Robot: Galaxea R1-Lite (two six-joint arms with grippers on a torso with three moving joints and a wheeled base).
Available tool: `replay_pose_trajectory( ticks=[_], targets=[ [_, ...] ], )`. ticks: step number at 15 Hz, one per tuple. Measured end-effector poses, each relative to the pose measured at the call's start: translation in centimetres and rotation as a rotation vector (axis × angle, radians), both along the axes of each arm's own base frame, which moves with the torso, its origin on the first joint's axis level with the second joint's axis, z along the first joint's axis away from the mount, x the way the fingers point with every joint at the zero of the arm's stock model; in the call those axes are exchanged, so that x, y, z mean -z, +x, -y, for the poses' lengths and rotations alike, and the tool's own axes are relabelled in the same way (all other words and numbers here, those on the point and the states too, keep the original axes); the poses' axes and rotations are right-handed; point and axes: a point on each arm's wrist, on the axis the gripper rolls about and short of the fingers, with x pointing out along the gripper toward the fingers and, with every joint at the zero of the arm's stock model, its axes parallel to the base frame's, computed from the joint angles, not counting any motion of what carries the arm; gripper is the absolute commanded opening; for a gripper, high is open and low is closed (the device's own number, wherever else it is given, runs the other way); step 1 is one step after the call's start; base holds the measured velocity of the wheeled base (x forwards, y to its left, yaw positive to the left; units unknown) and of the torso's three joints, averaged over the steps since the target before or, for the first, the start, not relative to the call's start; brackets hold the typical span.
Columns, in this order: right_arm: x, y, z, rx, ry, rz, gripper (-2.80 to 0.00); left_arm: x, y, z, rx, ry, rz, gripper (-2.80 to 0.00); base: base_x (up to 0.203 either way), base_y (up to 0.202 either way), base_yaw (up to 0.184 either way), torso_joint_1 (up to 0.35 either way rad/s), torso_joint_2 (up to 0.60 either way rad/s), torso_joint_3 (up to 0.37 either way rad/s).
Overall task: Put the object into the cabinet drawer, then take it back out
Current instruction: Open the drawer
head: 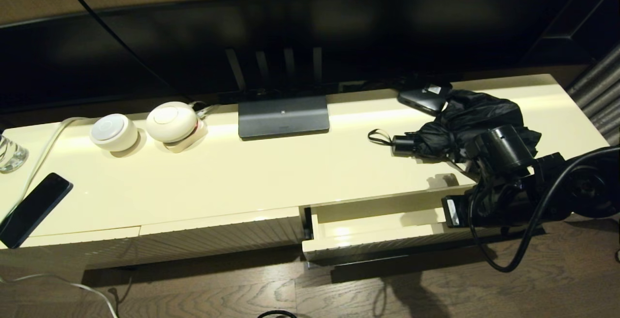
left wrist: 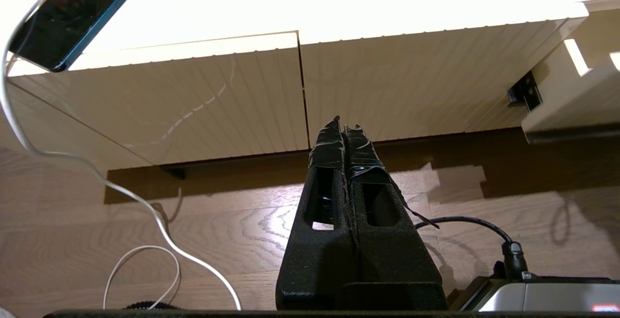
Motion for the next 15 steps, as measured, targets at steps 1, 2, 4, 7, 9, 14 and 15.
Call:
replay_pose_trajectory(
  ticks=[1, 2, 4, 7, 9, 14, 15],
  targets=[
    [0.2, -0.1, -0.1, -0.003, -0.004, -0.01, -2.8, 0.0, 0.0, 0.0, 0.0, 0.0, 0.0, -2.8, 0.0, 0.0, 0.0, 0.0, 0.0, 0.0],
    [0.4, -0.2, -0.1, -0.005, -0.007, -0.023, -2.8, 0.0, 0.0, 0.0, 0.0, 0.0, 0.0, -2.8, 0.0, 0.0, 0.0, 0.0, 0.0, 0.0],
    [0.7, -0.5, 0.0, -0.005, -0.021, -0.066, -2.8, 0.0, 0.0, 0.0, 0.0, 0.0, 0.0, -2.8, 0.0, 0.0, 0.0, 0.0, 0.0, 0.0],
    [1.2, -1.1, 0.1, -0.009, -0.043, -0.135, -2.8, 0.0, 0.0, 0.0, 0.0, 0.0, 0.001, -2.8, 0.0, 0.0, 0.0, 0.0, 0.0, 0.0],
    [1.4, -1.4, -0.1, -0.014, -0.049, -0.152, -2.8, 0.0, 0.0, 0.0, 0.0, 0.0, 0.0, -2.8, 0.0, 0.0, 0.0, 0.0, 0.0, 0.0],
    [2.0, -2.3, -0.1, -0.019, -0.076, -0.238, -2.8, 0.0, 0.0, 0.0, 0.0, 0.0, 0.0, -2.8, 0.0, 0.0, 0.0, 0.0, 0.0, 0.0],
    [2.3, -2.5, 0.0, -0.018, -0.08, -0.253, -2.8, 0.0, 0.0, 0.0, 0.001, 0.0, 0.0, -2.8, 0.0, 0.0, 0.0, 0.0, 0.0, 0.0]
  ],
)
